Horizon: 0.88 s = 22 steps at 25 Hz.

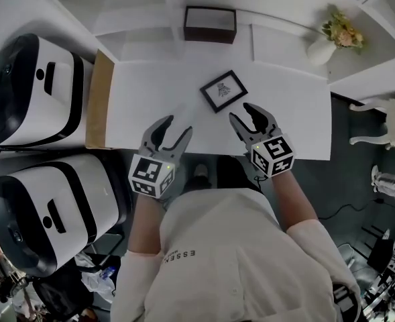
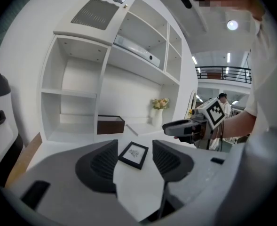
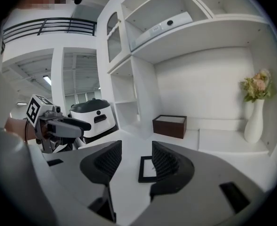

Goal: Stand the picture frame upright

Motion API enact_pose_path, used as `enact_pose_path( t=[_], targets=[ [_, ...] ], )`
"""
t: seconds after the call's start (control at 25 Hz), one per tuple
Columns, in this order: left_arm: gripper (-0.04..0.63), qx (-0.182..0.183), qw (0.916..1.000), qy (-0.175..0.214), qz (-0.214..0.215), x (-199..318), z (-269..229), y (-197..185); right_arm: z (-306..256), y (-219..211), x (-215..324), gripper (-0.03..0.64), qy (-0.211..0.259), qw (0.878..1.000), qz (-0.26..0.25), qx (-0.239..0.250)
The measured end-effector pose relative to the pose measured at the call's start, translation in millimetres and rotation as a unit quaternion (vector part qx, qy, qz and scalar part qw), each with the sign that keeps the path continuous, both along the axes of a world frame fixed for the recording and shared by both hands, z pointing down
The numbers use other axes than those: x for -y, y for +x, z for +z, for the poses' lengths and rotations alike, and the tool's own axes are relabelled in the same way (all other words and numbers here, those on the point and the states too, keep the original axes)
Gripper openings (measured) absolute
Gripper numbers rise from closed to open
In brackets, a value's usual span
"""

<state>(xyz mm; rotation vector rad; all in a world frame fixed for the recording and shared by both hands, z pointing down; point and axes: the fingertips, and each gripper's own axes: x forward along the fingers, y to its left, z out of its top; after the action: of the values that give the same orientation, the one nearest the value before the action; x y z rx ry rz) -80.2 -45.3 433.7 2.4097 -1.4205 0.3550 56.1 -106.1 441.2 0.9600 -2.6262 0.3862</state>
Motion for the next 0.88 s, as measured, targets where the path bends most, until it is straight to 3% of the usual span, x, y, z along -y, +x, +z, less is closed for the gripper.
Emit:
enact_pose_path(
  t=[0.2,0.52,0.88],
  targets=[
    [0.213,0.001,0.9996,-0.017,-0.023,30.9,20.5,6.2,32.8,5.1,43.6,0.198,-0.026,0.998,-0.03,-0.041],
    [0.213,0.004,0.9958,-0.076,-0.05,63.5,66.5,16.8,97.5,15.1,102.1,0.198,-0.071,0.991,-0.057,-0.103],
    [0.213,0.0,0.9927,-0.097,-0.071,83.8,81.4,20.2,165.2,18.3,144.5,0.197,-0.122,0.978,-0.066,-0.154]
  ],
)
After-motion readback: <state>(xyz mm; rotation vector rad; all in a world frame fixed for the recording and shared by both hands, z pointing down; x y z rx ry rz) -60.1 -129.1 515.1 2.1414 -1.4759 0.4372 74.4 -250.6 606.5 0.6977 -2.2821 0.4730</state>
